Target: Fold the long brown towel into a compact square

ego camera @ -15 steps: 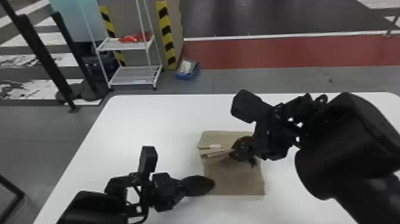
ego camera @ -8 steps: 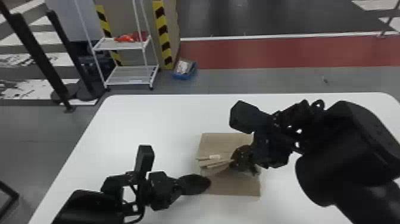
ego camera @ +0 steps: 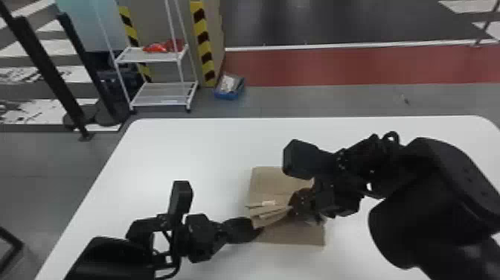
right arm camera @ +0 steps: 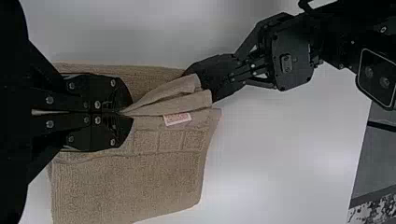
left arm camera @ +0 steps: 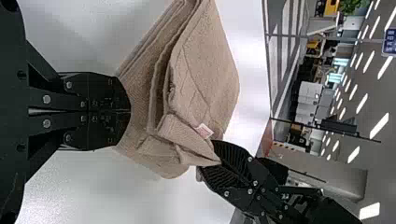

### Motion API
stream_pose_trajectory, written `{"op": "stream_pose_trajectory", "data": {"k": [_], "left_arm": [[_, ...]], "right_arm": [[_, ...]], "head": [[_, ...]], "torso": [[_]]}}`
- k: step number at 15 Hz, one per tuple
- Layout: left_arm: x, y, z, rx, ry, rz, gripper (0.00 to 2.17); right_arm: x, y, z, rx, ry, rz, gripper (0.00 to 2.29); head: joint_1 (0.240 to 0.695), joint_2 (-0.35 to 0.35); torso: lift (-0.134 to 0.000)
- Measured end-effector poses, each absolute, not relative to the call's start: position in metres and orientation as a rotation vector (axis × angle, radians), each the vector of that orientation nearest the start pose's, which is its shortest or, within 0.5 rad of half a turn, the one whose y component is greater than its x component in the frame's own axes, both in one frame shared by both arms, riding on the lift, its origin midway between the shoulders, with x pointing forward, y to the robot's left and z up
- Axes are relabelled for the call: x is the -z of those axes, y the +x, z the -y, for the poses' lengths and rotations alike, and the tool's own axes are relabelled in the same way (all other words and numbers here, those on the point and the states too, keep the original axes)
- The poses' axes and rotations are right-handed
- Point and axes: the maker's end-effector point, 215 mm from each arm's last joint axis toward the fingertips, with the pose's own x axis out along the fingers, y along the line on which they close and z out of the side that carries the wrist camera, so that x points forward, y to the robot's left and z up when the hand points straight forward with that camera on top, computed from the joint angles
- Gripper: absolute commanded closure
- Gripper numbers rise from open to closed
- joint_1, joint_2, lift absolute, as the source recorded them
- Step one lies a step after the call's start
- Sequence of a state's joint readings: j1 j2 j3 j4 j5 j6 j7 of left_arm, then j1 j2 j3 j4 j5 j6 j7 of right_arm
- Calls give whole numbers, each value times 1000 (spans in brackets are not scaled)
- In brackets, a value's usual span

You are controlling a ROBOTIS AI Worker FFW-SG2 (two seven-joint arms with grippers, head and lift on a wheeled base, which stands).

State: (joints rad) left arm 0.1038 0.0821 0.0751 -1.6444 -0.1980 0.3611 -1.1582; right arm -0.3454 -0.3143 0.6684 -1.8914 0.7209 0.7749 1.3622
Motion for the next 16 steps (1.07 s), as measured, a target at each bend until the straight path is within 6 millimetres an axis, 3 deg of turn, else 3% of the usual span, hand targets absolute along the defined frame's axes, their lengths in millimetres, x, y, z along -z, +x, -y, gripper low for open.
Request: {"op": "stream_pose_trajectory", "data": {"k": [11,16], "left_arm": [[465,435,-115,1021,18,-494,2088],[464,434,-112,1031,16,-495,2088]], "right_arm": [[393,440,32,-1273,-996,-656,1477],[402,430,26,-1287,-1010,-667,1467]], "head": [[695,108],[695,111]], "torso": [[-124],[-124]]}}
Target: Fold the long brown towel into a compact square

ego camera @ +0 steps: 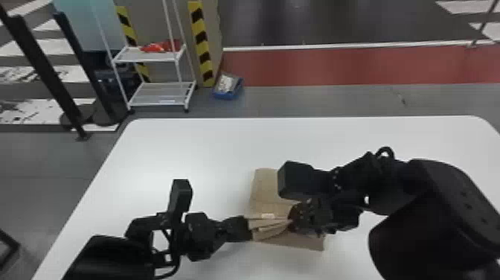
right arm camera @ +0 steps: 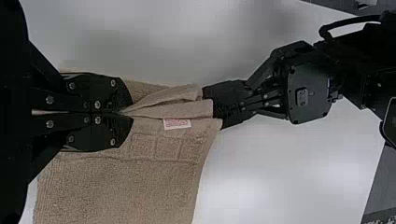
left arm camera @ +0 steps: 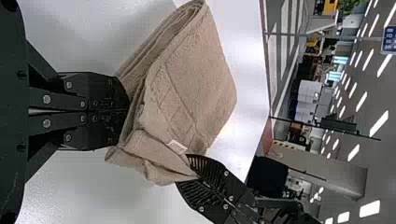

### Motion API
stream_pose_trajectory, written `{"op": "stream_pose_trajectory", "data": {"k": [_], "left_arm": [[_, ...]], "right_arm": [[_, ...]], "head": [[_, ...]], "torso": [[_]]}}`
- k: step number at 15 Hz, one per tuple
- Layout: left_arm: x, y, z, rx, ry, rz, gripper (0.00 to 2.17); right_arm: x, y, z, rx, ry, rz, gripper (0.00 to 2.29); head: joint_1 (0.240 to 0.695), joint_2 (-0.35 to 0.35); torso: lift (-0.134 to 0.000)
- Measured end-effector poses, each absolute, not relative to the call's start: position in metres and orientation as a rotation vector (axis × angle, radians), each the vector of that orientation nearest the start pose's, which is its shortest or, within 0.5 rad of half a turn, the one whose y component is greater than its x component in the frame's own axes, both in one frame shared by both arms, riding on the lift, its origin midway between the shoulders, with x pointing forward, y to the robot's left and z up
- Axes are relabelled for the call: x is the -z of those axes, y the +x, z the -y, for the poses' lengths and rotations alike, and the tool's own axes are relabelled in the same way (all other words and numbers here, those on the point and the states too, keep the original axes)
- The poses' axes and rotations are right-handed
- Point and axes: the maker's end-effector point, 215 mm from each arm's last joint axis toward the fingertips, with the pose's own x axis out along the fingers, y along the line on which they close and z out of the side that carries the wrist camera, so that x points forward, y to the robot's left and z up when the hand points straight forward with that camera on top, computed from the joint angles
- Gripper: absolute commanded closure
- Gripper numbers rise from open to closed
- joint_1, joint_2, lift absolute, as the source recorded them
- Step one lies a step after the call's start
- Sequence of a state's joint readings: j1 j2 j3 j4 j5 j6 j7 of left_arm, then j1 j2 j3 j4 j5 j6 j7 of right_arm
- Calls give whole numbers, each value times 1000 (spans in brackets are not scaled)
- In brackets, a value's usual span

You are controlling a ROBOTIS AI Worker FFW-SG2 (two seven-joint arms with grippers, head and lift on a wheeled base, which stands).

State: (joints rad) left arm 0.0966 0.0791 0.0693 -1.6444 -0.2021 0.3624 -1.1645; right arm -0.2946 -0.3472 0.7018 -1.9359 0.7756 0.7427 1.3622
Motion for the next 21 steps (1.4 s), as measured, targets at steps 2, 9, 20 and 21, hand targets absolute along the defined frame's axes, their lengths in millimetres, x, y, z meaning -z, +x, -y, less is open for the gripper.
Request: {"op": "stream_pose_trajectory", "data": {"k": [2,9,20,21], "left_arm": [[465,434,-112,1032,17,-497,2088],[464,433,-112,1036,17,-499,2088],[463,427,-114,1056,16,-501,2088],[463,428,-114,1055,17,-501,2088]], "right_arm": [[406,426,25,-1285,-1005,-683,1264],[402,414,19,-1274,-918,-716,566],[371,455,60,-1192,-709,-681,1686],[377,453,64,-1184,-720,-693,1686]], "head": [[695,113],[695,123],[695,70],[695,66]], "torso": [[-124],[-124],[-124],[-124]]}}
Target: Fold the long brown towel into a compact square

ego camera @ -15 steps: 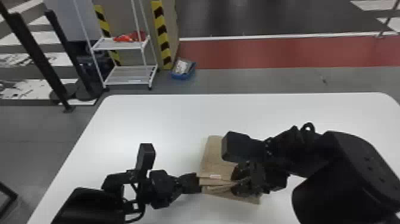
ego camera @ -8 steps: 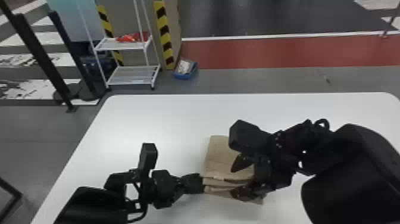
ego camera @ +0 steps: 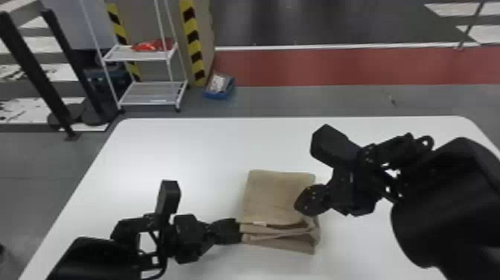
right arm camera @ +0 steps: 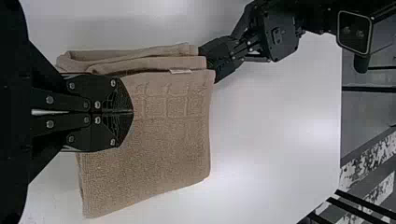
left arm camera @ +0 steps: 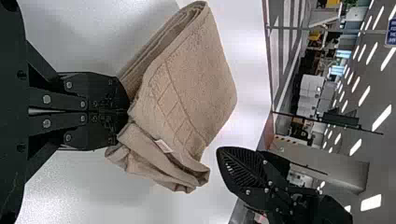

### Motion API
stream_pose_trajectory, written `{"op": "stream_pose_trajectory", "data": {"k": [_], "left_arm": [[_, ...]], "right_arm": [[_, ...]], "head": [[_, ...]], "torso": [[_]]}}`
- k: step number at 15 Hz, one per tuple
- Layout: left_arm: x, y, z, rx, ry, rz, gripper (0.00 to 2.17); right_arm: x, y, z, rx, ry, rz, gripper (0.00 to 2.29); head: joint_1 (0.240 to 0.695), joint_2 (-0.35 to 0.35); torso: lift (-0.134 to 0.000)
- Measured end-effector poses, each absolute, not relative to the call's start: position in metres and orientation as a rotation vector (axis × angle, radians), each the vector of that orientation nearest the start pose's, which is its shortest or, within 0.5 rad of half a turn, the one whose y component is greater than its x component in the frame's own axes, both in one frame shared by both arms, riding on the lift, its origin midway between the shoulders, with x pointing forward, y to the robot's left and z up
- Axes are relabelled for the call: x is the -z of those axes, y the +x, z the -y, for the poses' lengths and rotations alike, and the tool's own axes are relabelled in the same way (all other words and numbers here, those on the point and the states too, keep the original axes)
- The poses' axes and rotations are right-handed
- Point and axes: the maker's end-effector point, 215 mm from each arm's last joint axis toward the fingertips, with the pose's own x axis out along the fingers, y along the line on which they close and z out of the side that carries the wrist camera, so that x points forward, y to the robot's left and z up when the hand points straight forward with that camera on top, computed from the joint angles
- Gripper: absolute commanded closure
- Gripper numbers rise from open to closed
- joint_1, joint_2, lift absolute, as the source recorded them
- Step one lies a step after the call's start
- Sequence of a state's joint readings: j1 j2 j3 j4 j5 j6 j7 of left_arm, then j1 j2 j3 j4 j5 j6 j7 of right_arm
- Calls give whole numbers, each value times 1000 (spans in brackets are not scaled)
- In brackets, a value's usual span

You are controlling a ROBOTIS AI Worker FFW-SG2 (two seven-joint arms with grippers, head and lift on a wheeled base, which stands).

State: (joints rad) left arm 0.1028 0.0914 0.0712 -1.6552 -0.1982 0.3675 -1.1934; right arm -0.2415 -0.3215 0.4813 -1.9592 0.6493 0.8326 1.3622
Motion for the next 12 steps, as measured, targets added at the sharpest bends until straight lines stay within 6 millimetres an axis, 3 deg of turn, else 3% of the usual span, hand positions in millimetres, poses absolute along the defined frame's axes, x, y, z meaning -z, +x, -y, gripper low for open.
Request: {"op": "stream_pose_trajectory", "data": {"k": [3,12], "left_arm": [[463,428,-115,1055,16,-500,2088],[462,426,-115,1055,15,-501,2088]], "right_arm": [[391,447,71,-1172,-747,-719,1690],[409,426,60,-1199,-794,-740,1686]], "head": [[695,56],[695,71]], "torso": [[-124],[-124]]}}
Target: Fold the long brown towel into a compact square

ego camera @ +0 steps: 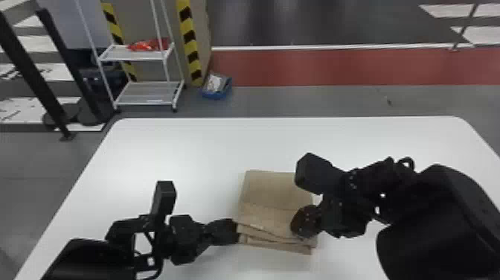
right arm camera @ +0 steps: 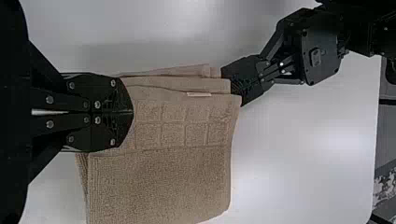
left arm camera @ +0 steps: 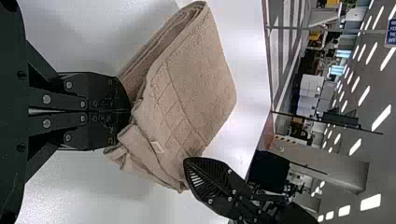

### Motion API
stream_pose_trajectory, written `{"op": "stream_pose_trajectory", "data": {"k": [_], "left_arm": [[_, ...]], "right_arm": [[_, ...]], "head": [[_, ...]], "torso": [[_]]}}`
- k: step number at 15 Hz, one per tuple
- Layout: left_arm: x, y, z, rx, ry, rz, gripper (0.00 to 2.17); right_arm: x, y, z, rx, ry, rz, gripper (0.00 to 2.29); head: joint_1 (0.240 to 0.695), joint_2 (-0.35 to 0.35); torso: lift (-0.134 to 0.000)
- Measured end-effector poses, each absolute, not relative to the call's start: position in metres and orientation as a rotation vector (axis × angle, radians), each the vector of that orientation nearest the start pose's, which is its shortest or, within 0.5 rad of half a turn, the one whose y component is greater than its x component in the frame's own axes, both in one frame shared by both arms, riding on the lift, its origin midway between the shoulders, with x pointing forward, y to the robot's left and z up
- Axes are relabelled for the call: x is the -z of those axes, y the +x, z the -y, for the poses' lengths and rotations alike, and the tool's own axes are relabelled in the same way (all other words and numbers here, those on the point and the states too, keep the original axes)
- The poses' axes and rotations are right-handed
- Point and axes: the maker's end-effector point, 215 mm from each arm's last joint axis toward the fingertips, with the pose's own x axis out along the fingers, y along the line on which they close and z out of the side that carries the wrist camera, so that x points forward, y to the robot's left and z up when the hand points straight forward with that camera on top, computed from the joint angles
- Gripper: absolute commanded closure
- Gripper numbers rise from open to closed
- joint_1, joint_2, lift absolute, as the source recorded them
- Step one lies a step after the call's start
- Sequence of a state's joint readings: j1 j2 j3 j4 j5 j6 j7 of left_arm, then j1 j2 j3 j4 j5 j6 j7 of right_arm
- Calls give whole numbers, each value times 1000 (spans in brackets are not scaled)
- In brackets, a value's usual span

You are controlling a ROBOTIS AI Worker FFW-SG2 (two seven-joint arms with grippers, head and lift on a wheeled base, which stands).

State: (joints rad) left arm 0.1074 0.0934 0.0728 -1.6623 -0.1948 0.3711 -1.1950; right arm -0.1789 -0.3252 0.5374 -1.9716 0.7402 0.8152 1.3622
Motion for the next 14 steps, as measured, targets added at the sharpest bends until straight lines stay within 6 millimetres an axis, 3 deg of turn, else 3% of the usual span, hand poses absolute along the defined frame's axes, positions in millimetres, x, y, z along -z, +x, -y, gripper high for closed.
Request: {"op": "stream_pose_trajectory", "data": {"k": [5,14], "left_arm": [[463,424,-116,1053,10,-505,2088],[457,422,-116,1047,5,-511,2088]], "right_arm": [[422,414,55,-1216,-822,-759,1686],[436,406,68,-1211,-873,-781,1690]], "head": [[695,82],[695,66]], "torso": [[-124],[-124]]}}
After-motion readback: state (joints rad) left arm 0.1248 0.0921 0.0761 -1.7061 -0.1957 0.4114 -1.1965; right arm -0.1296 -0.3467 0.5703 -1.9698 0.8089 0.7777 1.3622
